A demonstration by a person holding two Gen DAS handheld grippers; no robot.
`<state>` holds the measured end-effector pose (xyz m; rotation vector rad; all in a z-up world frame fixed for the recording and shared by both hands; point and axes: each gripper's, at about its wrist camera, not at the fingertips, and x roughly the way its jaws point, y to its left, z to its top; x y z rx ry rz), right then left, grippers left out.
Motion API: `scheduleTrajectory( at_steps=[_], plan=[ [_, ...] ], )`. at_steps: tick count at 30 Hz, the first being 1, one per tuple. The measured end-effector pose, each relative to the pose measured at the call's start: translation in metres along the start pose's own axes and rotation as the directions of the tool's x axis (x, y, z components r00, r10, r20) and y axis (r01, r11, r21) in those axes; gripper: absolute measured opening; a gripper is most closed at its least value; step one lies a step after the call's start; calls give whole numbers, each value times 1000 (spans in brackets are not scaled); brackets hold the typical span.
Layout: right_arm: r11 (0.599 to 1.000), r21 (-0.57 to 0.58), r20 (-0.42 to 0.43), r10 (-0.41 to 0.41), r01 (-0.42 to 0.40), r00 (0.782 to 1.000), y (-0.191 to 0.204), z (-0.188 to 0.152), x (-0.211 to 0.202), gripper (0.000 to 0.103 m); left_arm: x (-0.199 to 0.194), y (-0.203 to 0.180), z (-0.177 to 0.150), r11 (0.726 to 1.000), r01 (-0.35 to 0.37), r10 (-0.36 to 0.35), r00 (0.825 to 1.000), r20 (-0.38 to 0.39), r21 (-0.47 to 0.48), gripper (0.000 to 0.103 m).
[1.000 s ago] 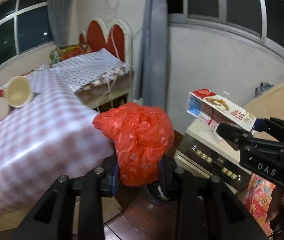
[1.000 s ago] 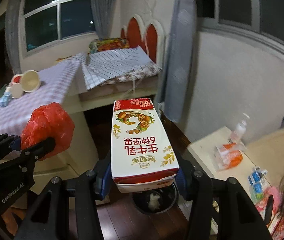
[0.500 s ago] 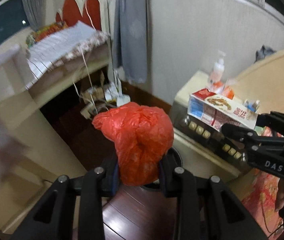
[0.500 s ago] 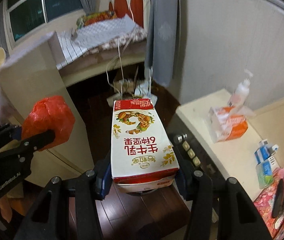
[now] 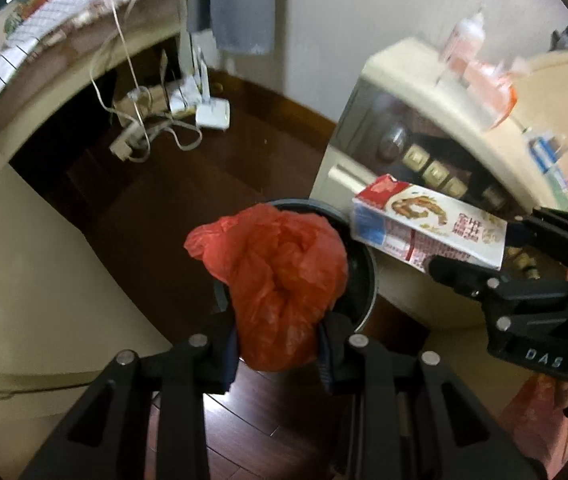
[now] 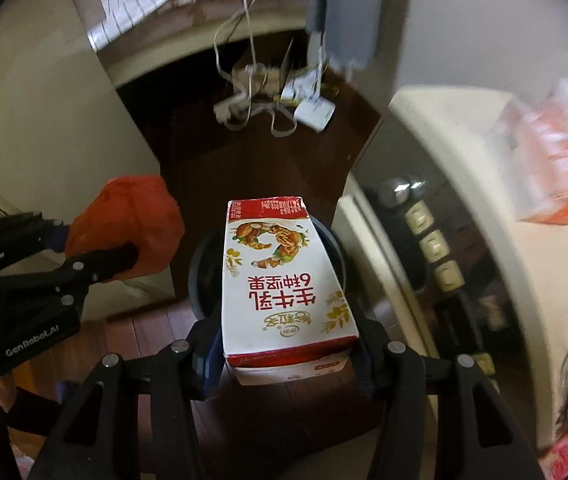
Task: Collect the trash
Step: 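Open both tools to drop the bag and carton into the bin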
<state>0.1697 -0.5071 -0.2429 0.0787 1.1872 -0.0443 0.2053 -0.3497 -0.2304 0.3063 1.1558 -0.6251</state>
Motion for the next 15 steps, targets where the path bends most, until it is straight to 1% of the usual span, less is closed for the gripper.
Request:
scheduleTrajectory(
  at_steps=[4, 10, 12, 13, 14, 15],
  plan=[
    [999, -35, -54, 23, -25, 998, -2, -1, 42, 55, 32, 5, 1, 1000, -1, 1, 999, -47, -3, 33],
    [996, -81, -107, 34, -43, 994, 1, -5, 84, 55, 67, 8, 4, 1000, 11, -10, 995, -95, 8, 33],
    [993, -102, -134, 39, -53, 990, 2, -5, 98, 56, 78, 7, 4, 999, 34, -32, 993, -109, 11, 39],
    [992, -122, -145, 22, -40, 989, 3, -3, 106, 60, 84, 7, 2, 1000, 26, -24, 991, -128, 14, 56],
    [990, -142, -155, -31, 9, 987, 4, -5, 114, 82, 88, 8, 0, 1000, 11, -9, 990, -141, 10, 72],
    [988, -150, -159, -62, 38, 985, 4, -7, 117, 92, 89, 10, -1, 1000, 3, -1, 990, -141, 12, 75]
  ],
)
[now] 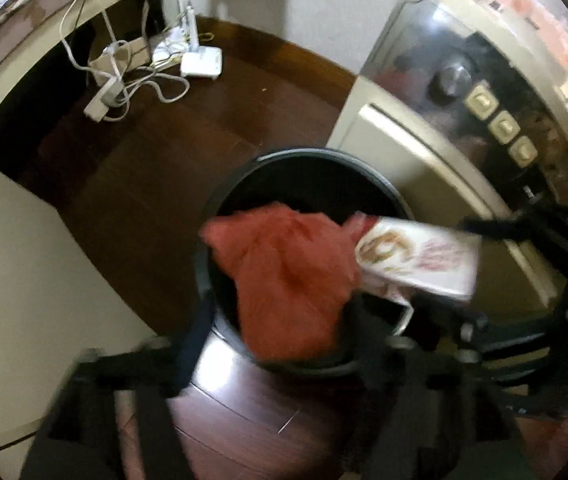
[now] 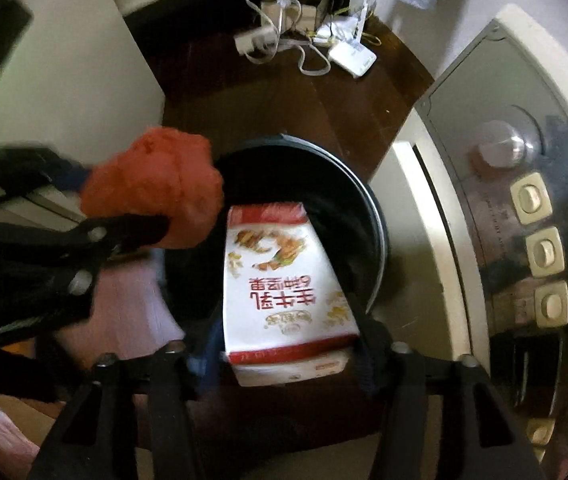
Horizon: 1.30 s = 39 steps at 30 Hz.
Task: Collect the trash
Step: 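Open both tools to drop the bag and carton into the bin, then move both open tools back to the remaining trash on the bed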
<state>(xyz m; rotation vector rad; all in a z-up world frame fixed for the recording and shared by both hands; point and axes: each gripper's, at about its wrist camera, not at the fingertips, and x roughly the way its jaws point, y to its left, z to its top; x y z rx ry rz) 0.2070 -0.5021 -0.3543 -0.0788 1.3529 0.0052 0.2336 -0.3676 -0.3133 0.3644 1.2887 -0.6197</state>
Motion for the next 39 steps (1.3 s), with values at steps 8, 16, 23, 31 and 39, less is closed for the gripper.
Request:
scheduleTrajectory(
  at_steps=[8, 16, 23, 31, 39],
  plan=[
    [994, 109, 88, -21, 12, 996, -15, -7, -58, 103, -69, 2, -17, 997, -83, 83, 990, 114, 1, 82],
    [988, 154, 259, -52, 12, 964, -3, -22, -175, 103, -189, -11, -48, 989, -149, 150, 949, 278, -26, 91],
    [968, 250, 342, -109, 21, 933, 23, -31, -281, 103, -272, 1, -82, 985, -149, 172, 922, 348, -91, 92],
    [977, 212, 456, -104, 5, 884, 95, -33, -382, 103, -353, 30, -131, 966, -156, 233, 869, 436, -205, 95],
    [996, 90, 533, -39, -11, 845, 171, -23, -428, 103, -400, 68, -167, 926, -190, 338, 805, 488, -327, 96]
  ],
)
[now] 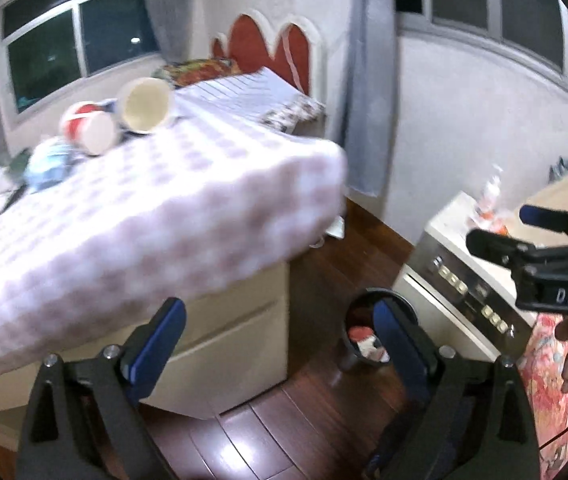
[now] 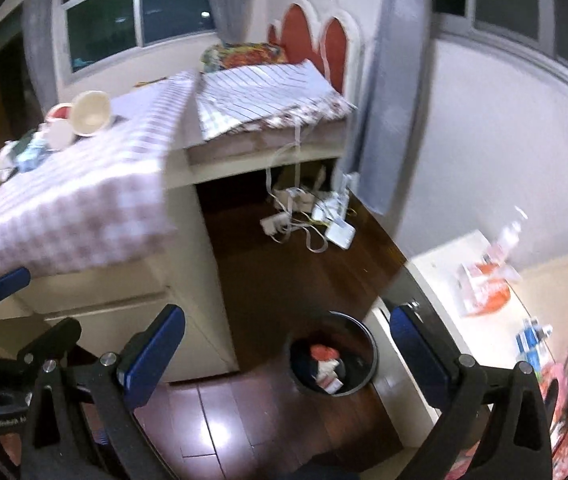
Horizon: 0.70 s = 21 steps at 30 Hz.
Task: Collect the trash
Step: 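Move both open tools back to the remaining trash on the bed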
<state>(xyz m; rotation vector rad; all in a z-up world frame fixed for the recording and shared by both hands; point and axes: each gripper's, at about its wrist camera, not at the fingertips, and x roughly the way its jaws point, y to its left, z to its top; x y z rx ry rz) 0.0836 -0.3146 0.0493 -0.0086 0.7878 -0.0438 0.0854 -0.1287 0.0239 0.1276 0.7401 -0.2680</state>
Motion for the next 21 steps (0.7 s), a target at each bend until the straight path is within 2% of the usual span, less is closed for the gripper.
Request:
scheduleTrajectory(
  at_steps=[6, 13, 16, 19, 21],
  plan=[
    [995, -86, 35, 46, -43, 998, 51, 19, -11, 103, -28, 63, 3, 990, -107, 113, 991, 66, -95, 96],
    [973, -192, 88, 147, -129, 985, 124, 56, -15, 103, -48, 153, -6, 953, -210, 231, 970, 79, -217, 98],
    [963, -204, 106, 201, -176, 974, 152, 77, -11, 103, -52, 180, -7, 935, -266, 290, 954, 72, -236, 98],
    [946, -203, 115, 278, -251, 954, 173, 95, -3, 103, -55, 209, -5, 920, -291, 319, 945, 69, -264, 98],
    [940, -212, 103, 294, -267, 950, 186, 105, 6, 103, -59, 229, -5, 911, -298, 330, 941, 70, -285, 98]
  ],
)
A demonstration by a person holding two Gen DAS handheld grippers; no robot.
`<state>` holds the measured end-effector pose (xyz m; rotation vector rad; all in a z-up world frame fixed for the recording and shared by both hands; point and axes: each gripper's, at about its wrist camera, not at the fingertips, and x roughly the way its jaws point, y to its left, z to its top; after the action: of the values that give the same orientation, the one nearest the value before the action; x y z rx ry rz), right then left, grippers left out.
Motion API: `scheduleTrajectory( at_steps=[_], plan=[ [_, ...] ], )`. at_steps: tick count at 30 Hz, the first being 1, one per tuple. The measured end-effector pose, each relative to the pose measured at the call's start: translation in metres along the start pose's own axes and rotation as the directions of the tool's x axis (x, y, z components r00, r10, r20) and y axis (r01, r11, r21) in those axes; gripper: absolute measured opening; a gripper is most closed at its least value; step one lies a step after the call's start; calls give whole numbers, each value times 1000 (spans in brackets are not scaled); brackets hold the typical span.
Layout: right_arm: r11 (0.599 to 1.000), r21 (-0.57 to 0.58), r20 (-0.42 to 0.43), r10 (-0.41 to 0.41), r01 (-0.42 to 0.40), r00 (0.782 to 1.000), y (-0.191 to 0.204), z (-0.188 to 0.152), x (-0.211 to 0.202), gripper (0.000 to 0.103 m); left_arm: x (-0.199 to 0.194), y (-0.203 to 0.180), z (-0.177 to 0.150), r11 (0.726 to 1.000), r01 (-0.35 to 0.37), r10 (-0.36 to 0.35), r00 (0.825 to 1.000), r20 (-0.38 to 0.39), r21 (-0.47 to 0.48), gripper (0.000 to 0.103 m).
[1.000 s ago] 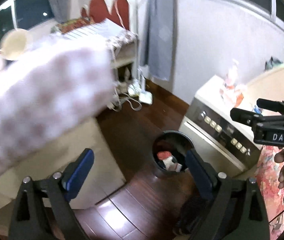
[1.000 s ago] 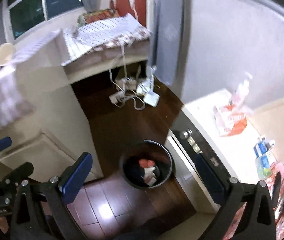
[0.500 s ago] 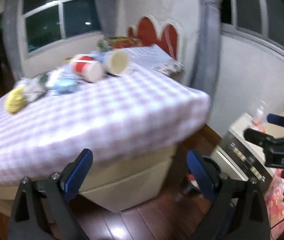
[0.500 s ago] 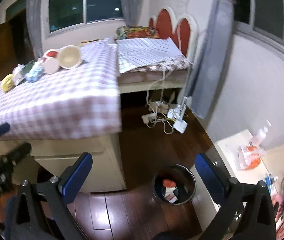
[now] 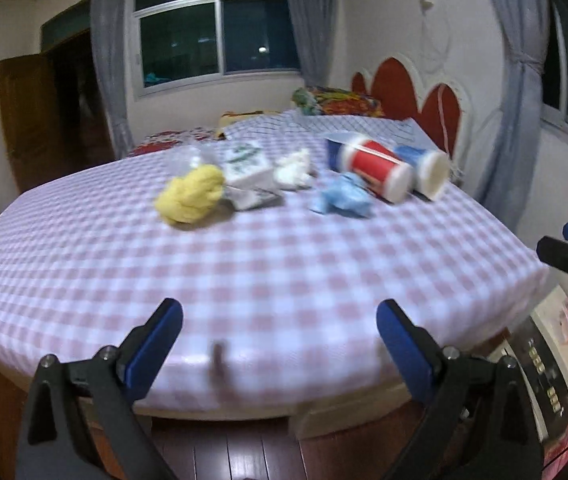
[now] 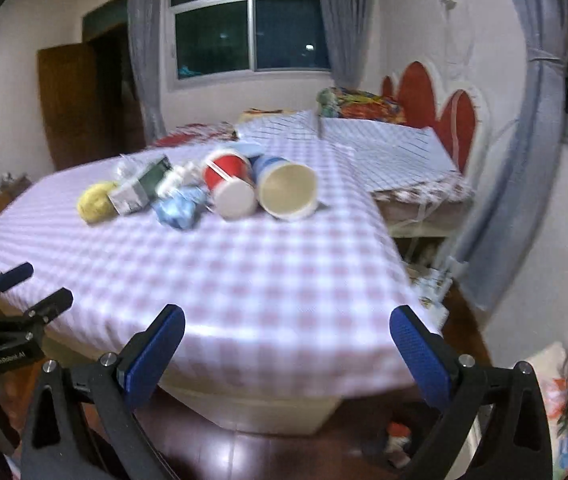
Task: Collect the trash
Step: 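Move both open tools back to the remaining trash on the bed, then grasp the yellow cloth with the left tool while the right tool grasps the light blue mask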
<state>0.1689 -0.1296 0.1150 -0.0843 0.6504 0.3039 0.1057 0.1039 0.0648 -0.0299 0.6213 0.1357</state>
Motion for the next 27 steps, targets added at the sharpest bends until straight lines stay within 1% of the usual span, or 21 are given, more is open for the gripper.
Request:
scheduleTrajectory(
  at_steps=[2, 3, 5, 7, 9, 13, 15, 16, 17, 21, 24, 27],
  plan=[
    [1000, -26, -7, -9, 9, 1000, 10, 10, 12, 103, 5, 13, 5, 1000, -7, 7, 1000, 2, -14, 98],
    [999, -40, -2, -6, 6, 1000, 15, 15, 16, 103, 7, 18, 8, 1000, -7, 7, 1000, 5, -21, 98],
    [999, -53, -19, 9, -10, 1000, 25, 23, 26, 103, 14, 29, 15, 999, -3, 3, 1000, 1, -38, 98],
    [996, -75, -6, 38, -38, 999, 39, 32, 35, 103, 21, 39, 20, 998, -13, 13, 1000, 1, -54, 98],
    [993, -95, -20, 66, -67, 998, 53, 39, 47, 103, 29, 49, 26, 998, -4, 4, 1000, -10, -64, 98],
    [986, -131, -42, 103, -108, 994, 81, 56, 76, 102, 46, 64, 41, 997, -24, 23, 1000, -15, -74, 98],
    [983, -147, -59, 104, -111, 993, 91, 64, 90, 94, 59, 71, 50, 997, -24, 21, 999, -31, -74, 98],
    [982, -149, -69, 107, -116, 992, 94, 67, 97, 87, 64, 74, 53, 997, -25, 22, 999, -40, -76, 98],
    [982, -150, -87, 107, -119, 990, 98, 72, 108, 84, 70, 77, 58, 997, -26, 22, 999, -49, -73, 98],
    [981, -145, -127, 108, -127, 986, 105, 82, 136, 83, 93, 83, 73, 998, -4, -3, 995, -98, -70, 95],
    [979, -153, -163, 108, -134, 981, 110, 85, 155, 78, 105, 82, 83, 999, -15, 10, 994, -113, -49, 90],
    [977, -157, -188, 111, -141, 976, 114, 86, 169, 70, 113, 82, 90, 999, -11, 6, 993, -117, -38, 85]
  ],
)
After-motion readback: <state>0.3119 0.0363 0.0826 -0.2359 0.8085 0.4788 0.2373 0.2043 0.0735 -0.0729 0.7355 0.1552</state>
